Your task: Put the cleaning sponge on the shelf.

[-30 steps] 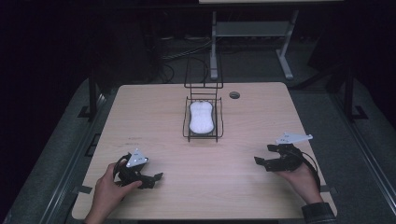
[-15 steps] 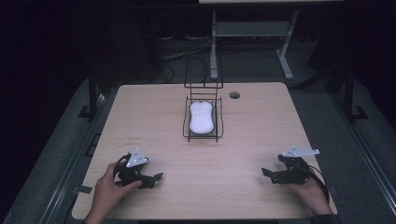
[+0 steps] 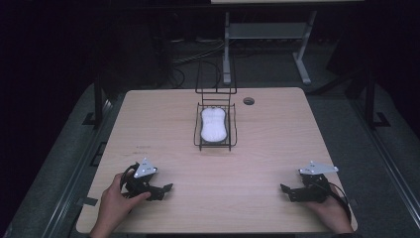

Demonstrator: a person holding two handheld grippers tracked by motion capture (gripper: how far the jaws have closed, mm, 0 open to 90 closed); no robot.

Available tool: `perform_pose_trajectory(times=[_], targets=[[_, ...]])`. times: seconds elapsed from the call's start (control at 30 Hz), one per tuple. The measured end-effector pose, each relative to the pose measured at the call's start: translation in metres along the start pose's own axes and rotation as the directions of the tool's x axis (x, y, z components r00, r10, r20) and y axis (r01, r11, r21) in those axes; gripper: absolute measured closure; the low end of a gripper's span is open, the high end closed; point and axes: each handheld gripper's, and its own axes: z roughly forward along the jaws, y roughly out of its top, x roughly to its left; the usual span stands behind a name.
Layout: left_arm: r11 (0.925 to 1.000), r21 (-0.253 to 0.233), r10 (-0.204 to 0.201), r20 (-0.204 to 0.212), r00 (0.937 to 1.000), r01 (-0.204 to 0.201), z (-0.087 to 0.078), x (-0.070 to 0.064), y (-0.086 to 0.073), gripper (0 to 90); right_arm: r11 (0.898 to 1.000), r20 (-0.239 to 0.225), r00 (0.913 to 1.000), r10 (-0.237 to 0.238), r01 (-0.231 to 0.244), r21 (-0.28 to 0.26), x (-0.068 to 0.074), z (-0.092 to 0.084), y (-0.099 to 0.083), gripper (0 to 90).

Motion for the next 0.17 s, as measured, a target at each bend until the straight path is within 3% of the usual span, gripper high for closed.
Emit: perform_pose_trajectory(times=[0.17], targets=[[1.0,0.0,0.0,0.0,1.0,0.0,0.0,0.0,0.0,12.7,1.0,0.0,1.0,0.0,0.0,0.0,0.0,0.0,0.0,8.1]])
